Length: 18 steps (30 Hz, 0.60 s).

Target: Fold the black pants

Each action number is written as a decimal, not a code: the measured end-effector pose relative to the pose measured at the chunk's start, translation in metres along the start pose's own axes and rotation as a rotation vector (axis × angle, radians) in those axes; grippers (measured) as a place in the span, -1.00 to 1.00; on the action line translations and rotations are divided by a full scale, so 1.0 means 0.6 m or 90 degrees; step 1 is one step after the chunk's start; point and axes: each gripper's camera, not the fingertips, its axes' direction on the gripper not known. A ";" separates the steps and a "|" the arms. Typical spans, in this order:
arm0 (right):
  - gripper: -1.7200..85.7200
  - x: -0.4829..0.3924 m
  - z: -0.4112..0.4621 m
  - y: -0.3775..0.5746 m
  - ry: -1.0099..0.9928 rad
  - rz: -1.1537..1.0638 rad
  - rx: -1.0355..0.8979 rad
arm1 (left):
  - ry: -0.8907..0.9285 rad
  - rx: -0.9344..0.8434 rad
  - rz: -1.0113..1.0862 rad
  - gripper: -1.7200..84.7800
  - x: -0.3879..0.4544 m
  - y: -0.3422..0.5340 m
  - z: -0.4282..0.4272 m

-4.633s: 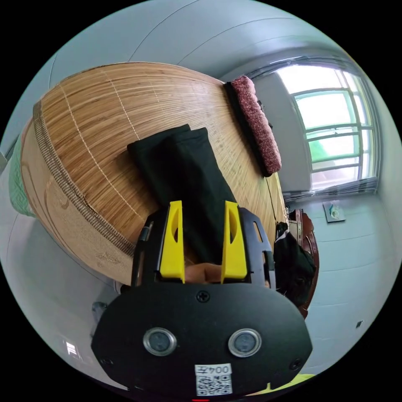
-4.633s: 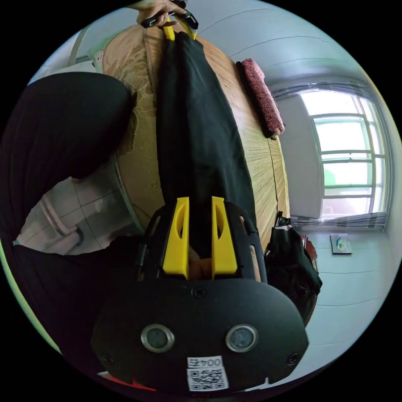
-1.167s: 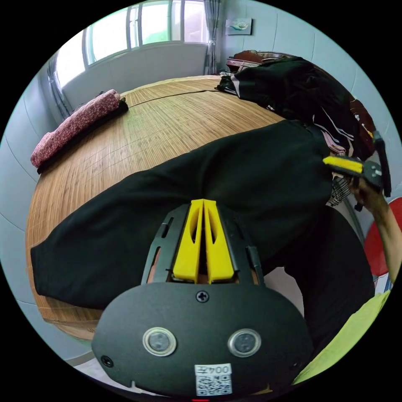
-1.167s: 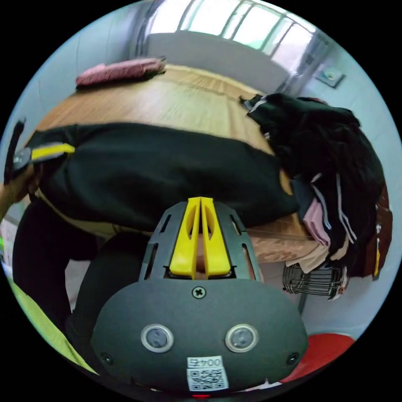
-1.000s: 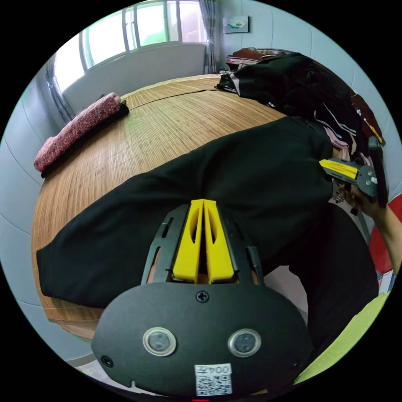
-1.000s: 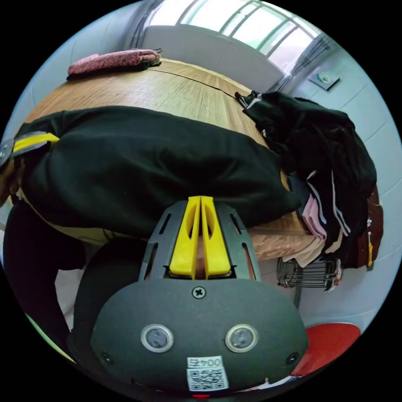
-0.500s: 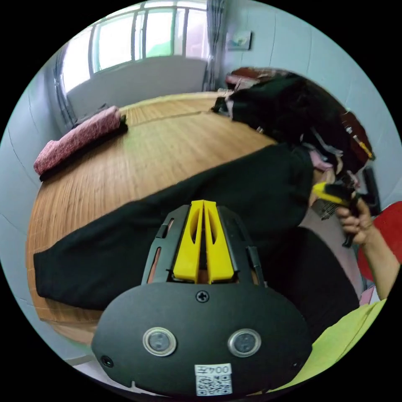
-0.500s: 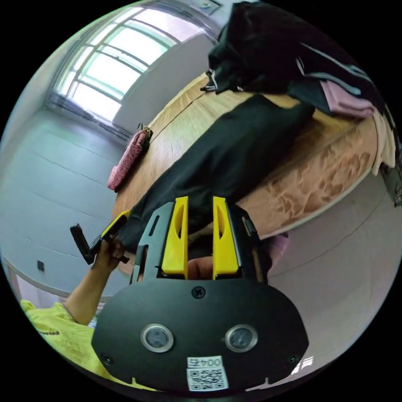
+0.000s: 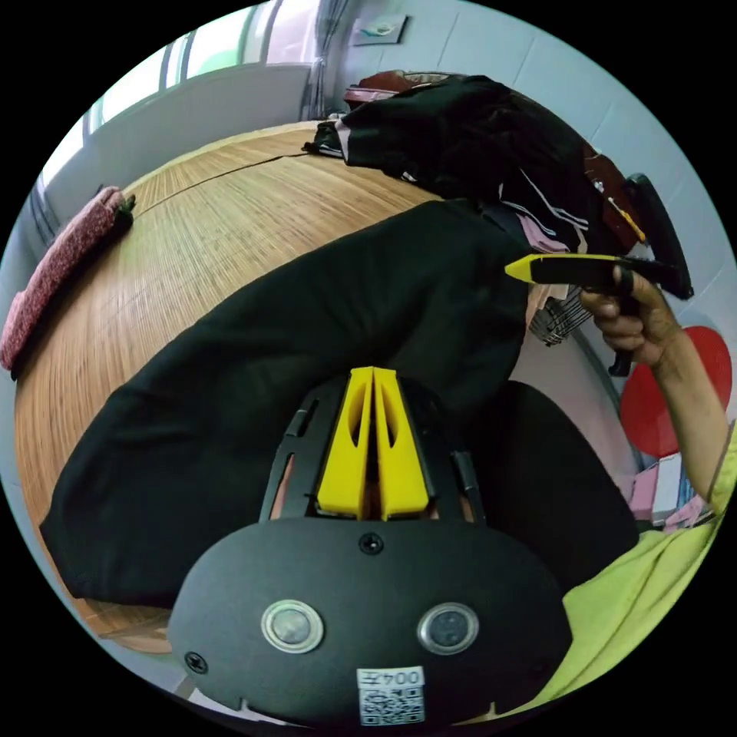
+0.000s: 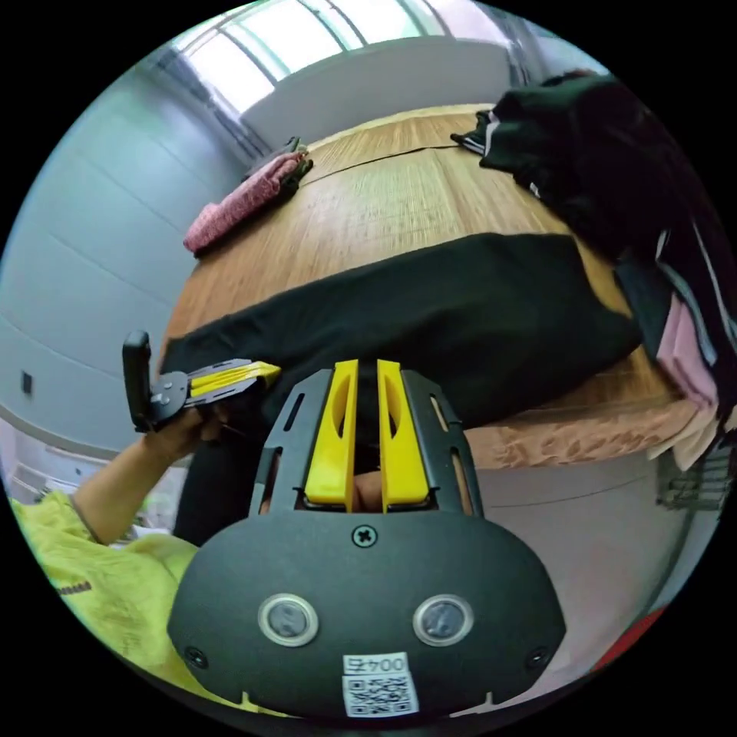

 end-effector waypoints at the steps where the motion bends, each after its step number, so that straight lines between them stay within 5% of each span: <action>1: -0.84 0.007 0.008 0.008 -0.079 0.046 0.016 | -0.003 0.072 0.014 -0.93 0.000 -0.010 -0.031; 5: -0.84 0.011 0.057 0.047 -0.231 0.155 0.070 | -0.085 0.078 0.092 -0.85 -0.018 -0.084 -0.035; 12: -0.84 -0.053 0.100 0.034 -0.131 0.071 0.054 | -0.069 -0.118 0.206 -0.74 -0.034 -0.189 0.076; 18: -0.84 -0.103 0.111 -0.037 -0.077 -0.032 0.045 | -0.011 -0.127 0.196 -0.81 -0.020 -0.180 0.076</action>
